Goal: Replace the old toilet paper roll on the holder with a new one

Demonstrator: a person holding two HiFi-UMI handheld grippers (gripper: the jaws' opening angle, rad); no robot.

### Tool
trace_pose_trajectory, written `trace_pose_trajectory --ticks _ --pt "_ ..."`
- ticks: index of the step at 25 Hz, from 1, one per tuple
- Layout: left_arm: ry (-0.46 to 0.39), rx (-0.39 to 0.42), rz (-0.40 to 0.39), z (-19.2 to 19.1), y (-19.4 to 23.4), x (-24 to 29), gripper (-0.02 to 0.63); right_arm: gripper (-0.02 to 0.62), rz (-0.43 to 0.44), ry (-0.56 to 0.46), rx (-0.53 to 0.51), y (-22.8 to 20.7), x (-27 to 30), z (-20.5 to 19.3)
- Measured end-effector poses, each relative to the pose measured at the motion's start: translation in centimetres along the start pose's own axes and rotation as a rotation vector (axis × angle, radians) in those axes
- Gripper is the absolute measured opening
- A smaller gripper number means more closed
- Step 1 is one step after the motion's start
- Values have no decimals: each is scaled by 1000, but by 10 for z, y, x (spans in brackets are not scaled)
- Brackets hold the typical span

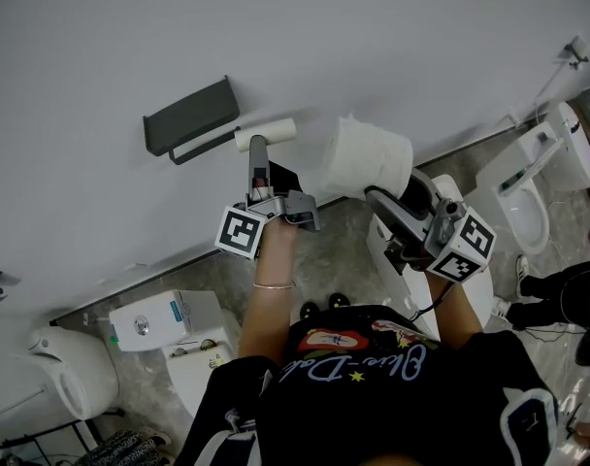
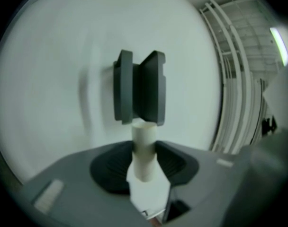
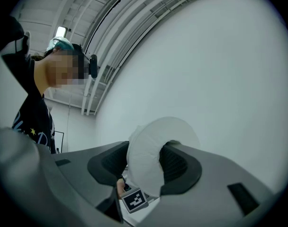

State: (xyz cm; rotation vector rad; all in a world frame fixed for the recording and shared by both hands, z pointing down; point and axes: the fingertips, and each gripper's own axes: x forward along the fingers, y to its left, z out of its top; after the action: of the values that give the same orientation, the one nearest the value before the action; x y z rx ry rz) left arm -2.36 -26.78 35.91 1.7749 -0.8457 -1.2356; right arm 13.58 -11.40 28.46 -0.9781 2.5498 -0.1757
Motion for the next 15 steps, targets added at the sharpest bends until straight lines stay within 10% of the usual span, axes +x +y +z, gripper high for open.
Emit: trace_pose_trajectory --ticks 15 --pt "-36 133 26 55 -49 -92 146 209 57 -5 32 13 9 -7"
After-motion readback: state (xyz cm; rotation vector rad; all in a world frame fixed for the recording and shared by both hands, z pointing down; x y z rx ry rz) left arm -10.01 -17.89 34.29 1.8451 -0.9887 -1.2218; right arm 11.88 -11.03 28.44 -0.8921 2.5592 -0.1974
